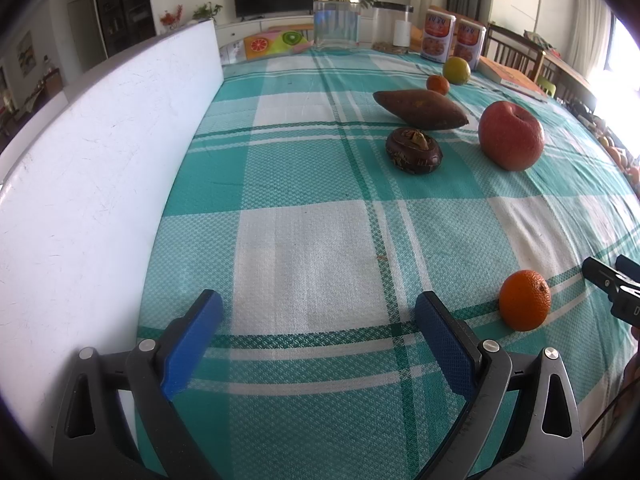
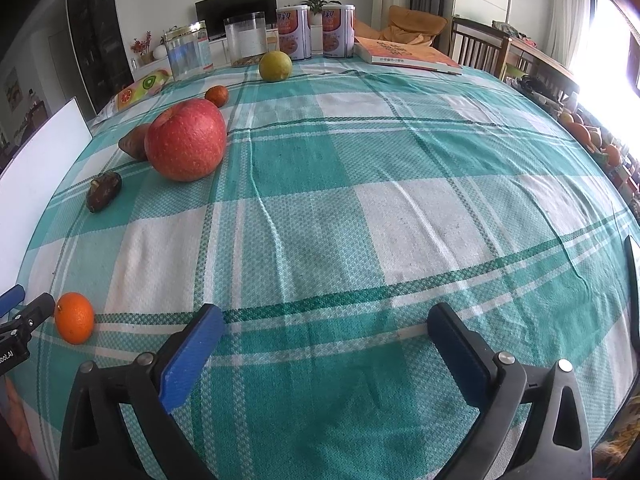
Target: Organize fruits
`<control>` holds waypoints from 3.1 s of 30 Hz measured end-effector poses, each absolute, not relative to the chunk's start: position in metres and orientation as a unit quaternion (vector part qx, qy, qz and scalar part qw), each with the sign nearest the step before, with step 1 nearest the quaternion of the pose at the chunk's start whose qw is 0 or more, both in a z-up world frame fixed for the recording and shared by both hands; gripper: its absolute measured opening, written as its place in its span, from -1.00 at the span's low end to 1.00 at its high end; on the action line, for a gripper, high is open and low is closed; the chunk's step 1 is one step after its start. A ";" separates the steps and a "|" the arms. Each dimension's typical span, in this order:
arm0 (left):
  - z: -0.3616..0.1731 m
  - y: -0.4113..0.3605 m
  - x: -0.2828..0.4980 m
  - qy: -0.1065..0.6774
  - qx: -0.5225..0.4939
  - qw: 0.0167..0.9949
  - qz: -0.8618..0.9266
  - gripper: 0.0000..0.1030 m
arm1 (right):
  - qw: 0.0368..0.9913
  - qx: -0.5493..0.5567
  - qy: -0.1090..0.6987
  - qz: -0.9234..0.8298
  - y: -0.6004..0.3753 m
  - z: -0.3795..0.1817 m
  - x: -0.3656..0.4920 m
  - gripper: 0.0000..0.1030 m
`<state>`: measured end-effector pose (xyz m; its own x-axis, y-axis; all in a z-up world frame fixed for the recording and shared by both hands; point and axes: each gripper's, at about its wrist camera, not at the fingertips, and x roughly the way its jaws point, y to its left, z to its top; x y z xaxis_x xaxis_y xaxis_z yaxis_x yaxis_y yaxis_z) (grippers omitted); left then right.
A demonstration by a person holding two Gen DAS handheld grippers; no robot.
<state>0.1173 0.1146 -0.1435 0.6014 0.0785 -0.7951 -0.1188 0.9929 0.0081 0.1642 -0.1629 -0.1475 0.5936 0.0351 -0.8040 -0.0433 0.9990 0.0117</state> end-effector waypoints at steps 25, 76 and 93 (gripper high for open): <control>-0.143 0.115 0.117 0.443 -0.023 0.894 0.055 0.90 | 0.892 -0.006 0.451 0.022 -0.163 -0.148 0.165 0.99; -0.142 0.114 0.155 0.439 -0.005 0.898 0.032 0.81 | 0.891 -0.008 0.453 0.022 -0.162 -0.148 0.165 1.00; -0.143 0.113 0.155 0.440 -0.004 0.898 0.031 0.84 | 0.885 -0.030 0.445 0.134 -0.070 -0.117 0.269 0.99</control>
<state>0.1553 0.1134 -0.1426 0.6112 0.0518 -0.7897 -0.0596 0.9980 0.0193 0.2689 -0.0696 -0.1174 0.5686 0.2101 -0.7953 -0.2632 0.9625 0.0661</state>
